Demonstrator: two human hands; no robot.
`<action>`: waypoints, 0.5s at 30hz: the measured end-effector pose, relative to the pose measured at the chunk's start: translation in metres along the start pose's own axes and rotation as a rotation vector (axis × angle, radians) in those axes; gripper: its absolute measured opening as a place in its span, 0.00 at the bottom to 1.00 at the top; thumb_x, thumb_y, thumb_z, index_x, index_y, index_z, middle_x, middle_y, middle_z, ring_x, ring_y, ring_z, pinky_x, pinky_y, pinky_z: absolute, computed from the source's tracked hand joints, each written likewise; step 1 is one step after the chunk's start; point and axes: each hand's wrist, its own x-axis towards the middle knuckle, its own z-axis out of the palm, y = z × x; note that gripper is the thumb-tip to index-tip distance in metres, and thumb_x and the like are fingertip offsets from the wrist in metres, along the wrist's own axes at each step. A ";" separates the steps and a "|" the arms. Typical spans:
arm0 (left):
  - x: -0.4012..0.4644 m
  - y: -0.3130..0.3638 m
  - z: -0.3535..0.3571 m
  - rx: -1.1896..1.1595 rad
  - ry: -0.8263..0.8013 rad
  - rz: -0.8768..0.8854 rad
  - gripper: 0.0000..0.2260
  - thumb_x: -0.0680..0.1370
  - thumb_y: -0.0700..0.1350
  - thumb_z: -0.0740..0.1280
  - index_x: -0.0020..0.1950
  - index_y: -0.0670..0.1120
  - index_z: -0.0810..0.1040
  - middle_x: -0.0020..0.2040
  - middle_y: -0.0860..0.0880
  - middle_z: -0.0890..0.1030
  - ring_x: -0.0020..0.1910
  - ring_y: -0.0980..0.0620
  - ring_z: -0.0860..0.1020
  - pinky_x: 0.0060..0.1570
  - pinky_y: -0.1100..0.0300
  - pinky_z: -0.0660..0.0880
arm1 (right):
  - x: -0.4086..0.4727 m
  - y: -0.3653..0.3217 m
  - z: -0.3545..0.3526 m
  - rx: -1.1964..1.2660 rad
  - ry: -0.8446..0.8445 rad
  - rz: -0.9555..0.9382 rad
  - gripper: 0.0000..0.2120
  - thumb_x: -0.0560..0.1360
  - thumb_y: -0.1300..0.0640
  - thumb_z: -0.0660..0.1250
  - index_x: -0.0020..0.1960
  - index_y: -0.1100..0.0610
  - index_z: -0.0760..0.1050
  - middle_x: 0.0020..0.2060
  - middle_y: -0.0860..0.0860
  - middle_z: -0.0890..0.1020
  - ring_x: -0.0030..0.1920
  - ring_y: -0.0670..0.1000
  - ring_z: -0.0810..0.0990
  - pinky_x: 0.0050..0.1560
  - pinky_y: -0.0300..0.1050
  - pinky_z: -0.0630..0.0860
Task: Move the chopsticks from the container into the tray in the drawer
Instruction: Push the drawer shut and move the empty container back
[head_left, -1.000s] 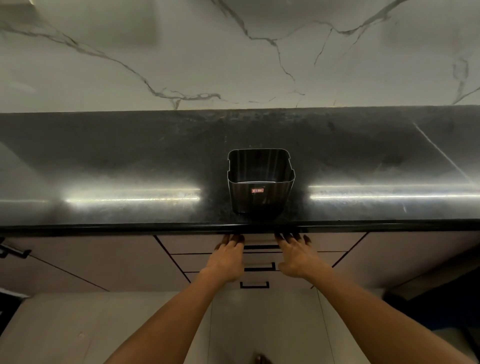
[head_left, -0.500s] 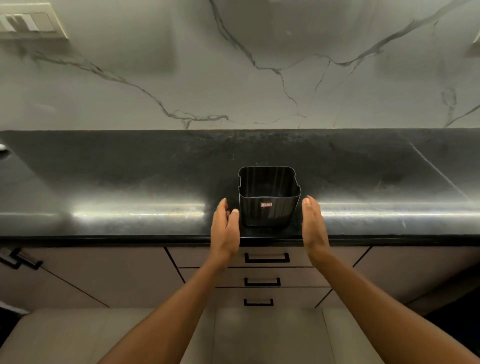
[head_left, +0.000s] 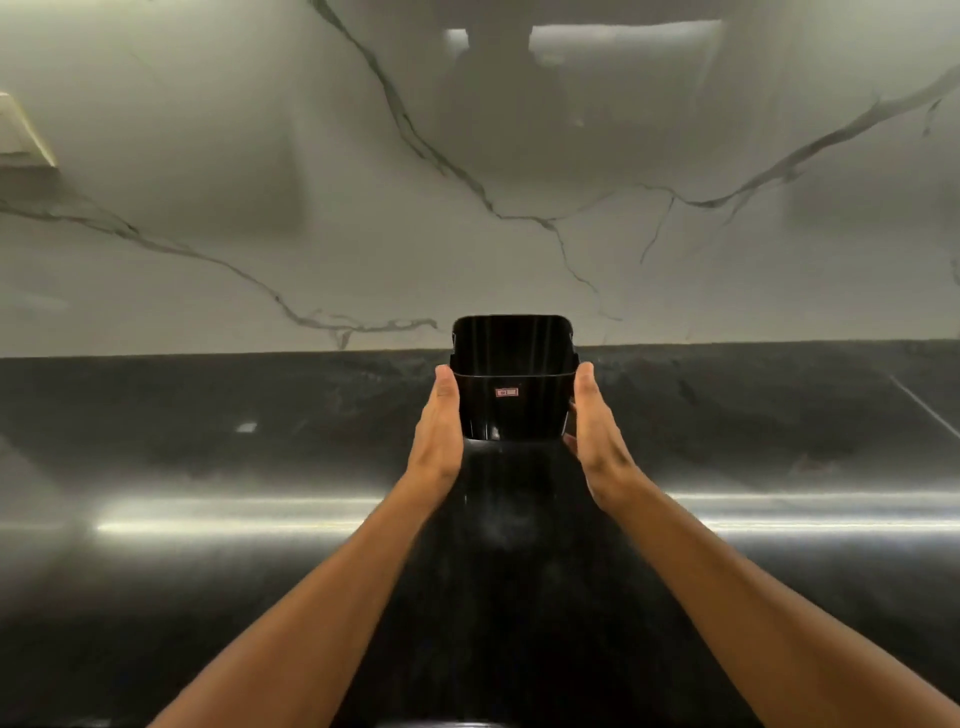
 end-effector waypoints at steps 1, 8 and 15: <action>0.019 0.001 0.001 -0.002 -0.003 -0.003 0.39 0.72 0.73 0.44 0.77 0.52 0.60 0.76 0.50 0.64 0.76 0.50 0.61 0.75 0.45 0.56 | 0.021 -0.004 0.000 0.000 -0.004 0.002 0.34 0.76 0.31 0.44 0.77 0.46 0.53 0.77 0.47 0.58 0.76 0.49 0.55 0.76 0.57 0.53; 0.110 -0.014 0.011 -0.011 -0.010 -0.029 0.34 0.75 0.68 0.42 0.76 0.54 0.61 0.76 0.49 0.64 0.76 0.49 0.60 0.75 0.43 0.56 | 0.118 0.000 0.003 0.013 -0.054 0.027 0.36 0.74 0.29 0.44 0.77 0.45 0.53 0.77 0.49 0.58 0.76 0.53 0.56 0.75 0.61 0.53; 0.146 -0.039 0.017 -0.022 0.009 -0.052 0.34 0.75 0.68 0.43 0.77 0.54 0.57 0.78 0.49 0.60 0.77 0.48 0.57 0.75 0.42 0.54 | 0.158 0.016 0.003 0.015 -0.079 0.023 0.37 0.72 0.29 0.45 0.77 0.43 0.48 0.78 0.46 0.53 0.77 0.51 0.52 0.75 0.62 0.53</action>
